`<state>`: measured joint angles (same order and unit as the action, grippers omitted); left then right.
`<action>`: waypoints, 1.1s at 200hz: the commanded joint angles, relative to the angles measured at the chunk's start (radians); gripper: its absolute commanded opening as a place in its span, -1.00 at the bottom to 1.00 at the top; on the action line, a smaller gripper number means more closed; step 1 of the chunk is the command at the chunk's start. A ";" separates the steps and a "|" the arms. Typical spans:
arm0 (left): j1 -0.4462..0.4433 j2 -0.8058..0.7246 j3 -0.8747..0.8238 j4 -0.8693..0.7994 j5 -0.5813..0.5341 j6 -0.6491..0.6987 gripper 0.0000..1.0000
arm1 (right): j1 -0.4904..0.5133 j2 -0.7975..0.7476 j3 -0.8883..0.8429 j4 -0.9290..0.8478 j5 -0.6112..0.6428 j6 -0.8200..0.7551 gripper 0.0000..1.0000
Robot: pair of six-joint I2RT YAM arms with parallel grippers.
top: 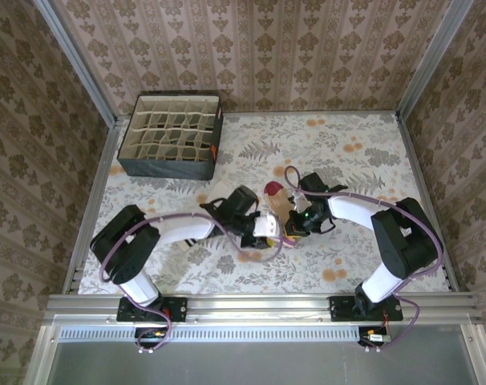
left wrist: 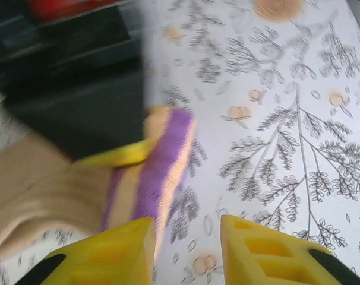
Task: Roll the socks
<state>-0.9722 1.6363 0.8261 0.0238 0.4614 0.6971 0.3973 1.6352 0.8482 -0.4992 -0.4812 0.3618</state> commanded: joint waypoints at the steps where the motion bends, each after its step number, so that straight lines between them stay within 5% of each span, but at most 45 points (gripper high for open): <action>1: -0.054 -0.019 -0.063 0.176 -0.229 0.189 -0.31 | -0.008 0.070 -0.013 -0.132 0.115 -0.035 -1.00; 121: -0.107 0.154 -0.026 0.212 -0.358 0.303 -0.22 | -0.020 0.139 0.019 -0.151 0.040 -0.073 -1.00; 159: -0.112 0.179 0.076 -0.024 -0.362 0.241 -0.67 | -0.028 0.084 0.011 -0.131 -0.017 -0.083 -0.98; 186: -0.095 0.177 0.136 -0.176 -0.269 0.165 -1.00 | -0.045 0.002 -0.002 -0.118 0.013 -0.081 -0.69; 220: -0.055 0.184 0.210 -0.328 -0.099 0.073 -1.00 | -0.074 -0.149 -0.045 -0.053 0.038 -0.053 -0.25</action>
<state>-1.0584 1.7878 0.9932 -0.0692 0.2070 0.8726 0.3428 1.5867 0.8391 -0.5713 -0.5026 0.2935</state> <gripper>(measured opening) 0.047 0.344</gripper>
